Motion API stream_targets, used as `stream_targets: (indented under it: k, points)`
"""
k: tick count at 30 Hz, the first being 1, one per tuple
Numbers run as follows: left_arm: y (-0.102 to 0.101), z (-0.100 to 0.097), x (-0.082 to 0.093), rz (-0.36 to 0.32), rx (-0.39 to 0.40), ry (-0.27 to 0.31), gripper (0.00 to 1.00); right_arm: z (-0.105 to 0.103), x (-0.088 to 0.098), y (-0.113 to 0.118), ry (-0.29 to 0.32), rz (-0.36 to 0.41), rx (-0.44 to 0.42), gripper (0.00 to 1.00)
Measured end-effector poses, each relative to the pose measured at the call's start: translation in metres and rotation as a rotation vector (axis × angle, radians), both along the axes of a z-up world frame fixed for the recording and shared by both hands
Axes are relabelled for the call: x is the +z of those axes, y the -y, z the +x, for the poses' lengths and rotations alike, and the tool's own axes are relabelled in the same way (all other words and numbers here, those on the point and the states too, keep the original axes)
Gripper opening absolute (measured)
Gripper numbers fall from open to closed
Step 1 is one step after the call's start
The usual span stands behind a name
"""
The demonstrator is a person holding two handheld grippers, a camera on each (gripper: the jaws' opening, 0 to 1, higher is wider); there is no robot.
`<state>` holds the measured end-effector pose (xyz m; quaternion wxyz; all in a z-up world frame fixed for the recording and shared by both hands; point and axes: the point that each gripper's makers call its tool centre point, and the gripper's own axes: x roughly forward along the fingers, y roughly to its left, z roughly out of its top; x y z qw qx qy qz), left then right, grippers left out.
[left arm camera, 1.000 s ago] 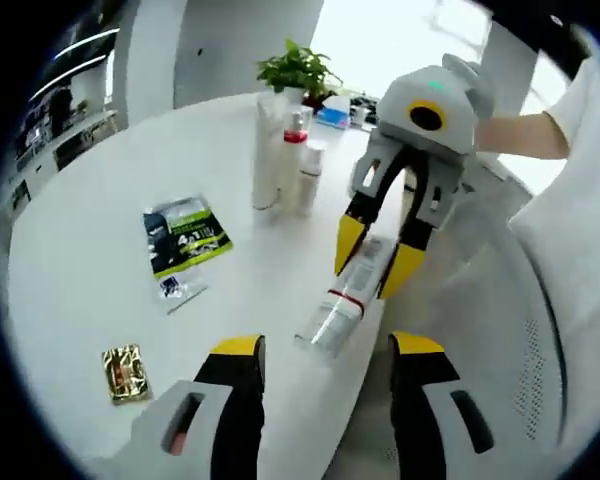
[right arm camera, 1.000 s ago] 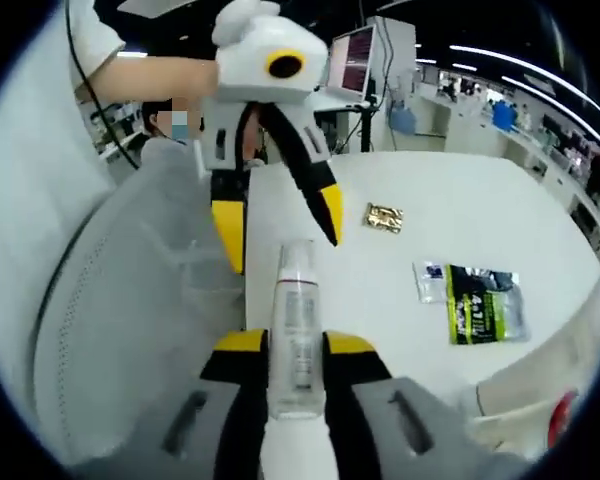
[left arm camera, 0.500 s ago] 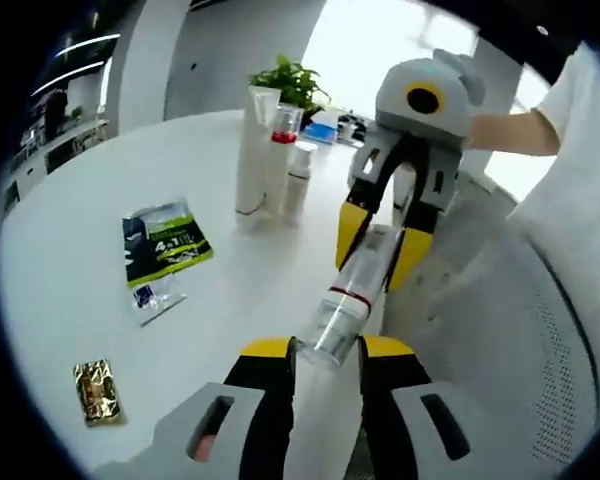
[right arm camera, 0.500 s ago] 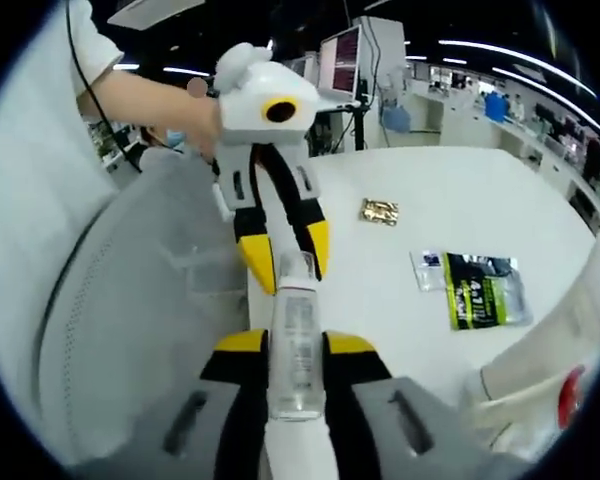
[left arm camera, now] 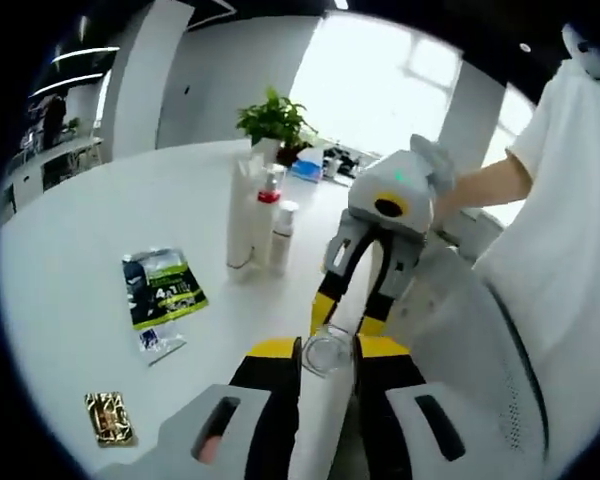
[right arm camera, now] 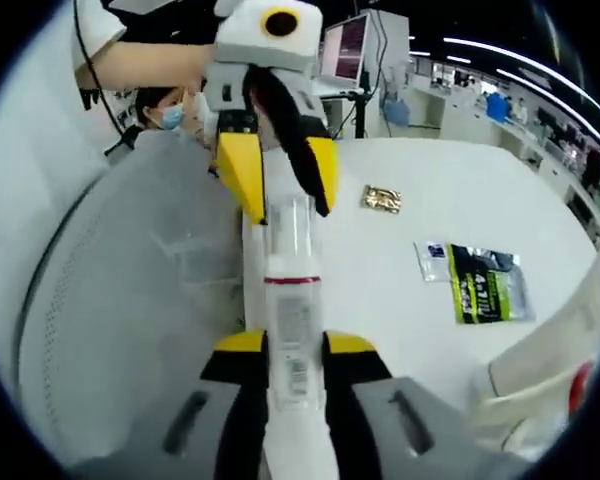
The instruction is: Arrange the skincare products in the storage area until every visible bottle or jar stands upright without overlapping.
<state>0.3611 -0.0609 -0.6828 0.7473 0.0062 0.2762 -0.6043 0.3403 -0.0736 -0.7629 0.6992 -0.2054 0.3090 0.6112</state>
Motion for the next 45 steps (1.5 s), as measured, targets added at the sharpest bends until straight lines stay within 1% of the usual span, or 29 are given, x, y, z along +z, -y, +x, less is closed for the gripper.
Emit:
stream_targets:
  k: [2, 4, 7, 9, 11, 12, 15, 16, 19, 20, 21, 22, 24, 27, 28, 29, 31, 35, 38, 40, 43, 45]
  points:
    - [0.004, 0.001, 0.004, 0.000, -0.006, 0.022, 0.15, 0.002, 0.002, -0.002, -0.019, 0.029, -0.027, 0.19]
    - [0.006, 0.003, 0.006, -0.002, -0.009, 0.025, 0.15, 0.002, 0.003, -0.003, -0.035, 0.052, -0.042, 0.19]
    - [0.009, 0.005, 0.012, -0.024, -0.009, 0.024, 0.15, 0.001, 0.009, -0.003, -0.070, 0.108, -0.071, 0.19]
    - [0.011, 0.007, 0.017, -0.054, -0.006, 0.016, 0.15, -0.002, 0.016, -0.004, -0.122, 0.161, -0.096, 0.19]
    - [0.014, 0.006, 0.026, -0.104, -0.005, -0.009, 0.15, -0.005, 0.022, -0.005, -0.153, 0.199, -0.099, 0.19]
    - [0.017, 0.005, 0.031, -0.135, -0.005, -0.032, 0.15, -0.008, 0.028, -0.006, -0.175, 0.232, -0.099, 0.19]
    - [0.020, 0.004, 0.041, -0.178, -0.018, -0.039, 0.15, -0.014, 0.038, -0.009, -0.235, 0.298, -0.109, 0.19]
    - [0.022, 0.004, 0.043, -0.192, -0.019, -0.044, 0.15, -0.014, 0.041, -0.009, -0.250, 0.320, -0.117, 0.19]
    - [0.024, 0.005, 0.047, -0.215, -0.017, -0.055, 0.15, -0.015, 0.045, -0.010, -0.267, 0.354, -0.134, 0.19]
    - [0.025, 0.005, 0.049, -0.228, -0.017, -0.060, 0.15, -0.016, 0.047, -0.011, -0.279, 0.378, -0.140, 0.19]
    - [0.026, 0.004, 0.052, -0.243, -0.018, -0.066, 0.14, -0.016, 0.049, -0.012, -0.285, 0.393, -0.142, 0.19]
    - [0.028, 0.004, 0.056, -0.270, -0.019, -0.087, 0.13, -0.017, 0.052, -0.013, -0.290, 0.413, -0.138, 0.19]
    - [0.030, 0.003, 0.062, -0.301, -0.027, -0.107, 0.13, -0.019, 0.057, -0.016, -0.282, 0.434, -0.126, 0.19]
    - [0.032, 0.004, 0.065, -0.314, -0.026, -0.105, 0.15, -0.021, 0.061, -0.019, -0.273, 0.449, -0.113, 0.19]
    - [0.032, 0.004, 0.066, -0.321, -0.026, -0.120, 0.17, -0.021, 0.063, -0.021, -0.268, 0.464, -0.112, 0.19]
    - [0.032, 0.004, 0.068, -0.340, -0.015, -0.151, 0.18, -0.021, 0.065, -0.022, -0.258, 0.477, -0.104, 0.19]
    - [0.031, 0.007, 0.070, -0.351, -0.009, -0.148, 0.19, -0.021, 0.067, -0.022, -0.280, 0.498, -0.119, 0.19]
    - [0.027, 0.010, 0.074, -0.392, 0.012, -0.186, 0.23, -0.022, 0.074, -0.024, -0.294, 0.553, -0.134, 0.19]
    - [0.023, 0.008, 0.070, -0.386, 0.016, -0.237, 0.33, -0.017, 0.083, -0.023, -0.310, 0.613, -0.172, 0.19]
    - [0.022, 0.006, 0.068, -0.386, 0.017, -0.240, 0.37, -0.013, 0.084, -0.020, -0.309, 0.623, -0.186, 0.19]
    - [0.022, -0.001, 0.066, -0.384, 0.004, -0.254, 0.34, -0.010, 0.088, -0.018, -0.302, 0.636, -0.192, 0.19]
    - [0.023, -0.006, 0.061, -0.369, -0.003, -0.254, 0.33, -0.009, 0.091, -0.016, -0.301, 0.644, -0.190, 0.19]
